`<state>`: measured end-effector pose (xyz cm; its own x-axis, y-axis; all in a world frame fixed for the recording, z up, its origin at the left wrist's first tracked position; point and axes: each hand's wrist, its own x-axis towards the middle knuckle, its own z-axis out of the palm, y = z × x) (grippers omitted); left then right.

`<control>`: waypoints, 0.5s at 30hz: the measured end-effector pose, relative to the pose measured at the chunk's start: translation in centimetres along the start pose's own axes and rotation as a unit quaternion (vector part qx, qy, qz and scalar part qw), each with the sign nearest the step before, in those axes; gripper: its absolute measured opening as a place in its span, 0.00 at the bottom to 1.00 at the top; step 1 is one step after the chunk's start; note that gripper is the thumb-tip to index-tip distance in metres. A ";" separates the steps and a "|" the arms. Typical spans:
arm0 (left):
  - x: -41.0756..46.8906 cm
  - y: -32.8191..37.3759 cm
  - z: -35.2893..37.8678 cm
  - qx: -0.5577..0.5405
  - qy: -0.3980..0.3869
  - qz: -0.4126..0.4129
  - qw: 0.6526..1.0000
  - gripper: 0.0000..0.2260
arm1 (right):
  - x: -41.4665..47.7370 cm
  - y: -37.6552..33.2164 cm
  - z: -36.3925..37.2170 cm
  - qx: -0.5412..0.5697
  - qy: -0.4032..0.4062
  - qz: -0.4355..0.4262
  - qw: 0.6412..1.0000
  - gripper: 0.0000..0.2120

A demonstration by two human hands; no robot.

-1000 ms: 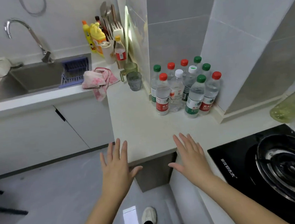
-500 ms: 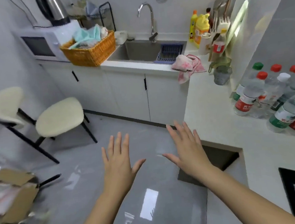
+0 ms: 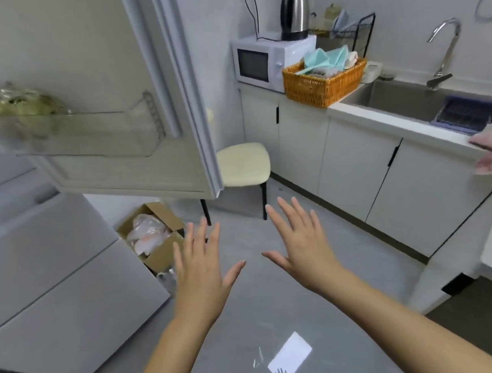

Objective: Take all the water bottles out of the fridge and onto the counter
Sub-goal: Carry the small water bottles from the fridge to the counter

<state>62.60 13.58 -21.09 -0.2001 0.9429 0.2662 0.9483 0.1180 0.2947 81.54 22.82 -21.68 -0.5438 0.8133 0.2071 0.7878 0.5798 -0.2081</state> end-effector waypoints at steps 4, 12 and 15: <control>-1.9 -8.6 -4.2 0.015 0.022 -0.041 0.999 0.36 | 3.3 -9.0 2.8 0.001 -0.009 -0.038 0.999 0.39; -4.4 -20.5 -10.7 0.015 0.074 -0.116 0.990 0.36 | 8.7 -22.3 5.2 0.002 -0.012 -0.126 0.992 0.38; -5.0 -24.2 -12.1 0.034 0.085 -0.149 0.985 0.36 | 10.9 -26.1 5.9 0.002 -0.020 -0.155 0.988 0.38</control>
<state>37.67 2.23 -18.45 -0.5054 0.7978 0.3288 0.8541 0.4086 0.3218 53.41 16.84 -19.64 -0.7695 0.5979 0.2243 0.5808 0.8013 -0.1437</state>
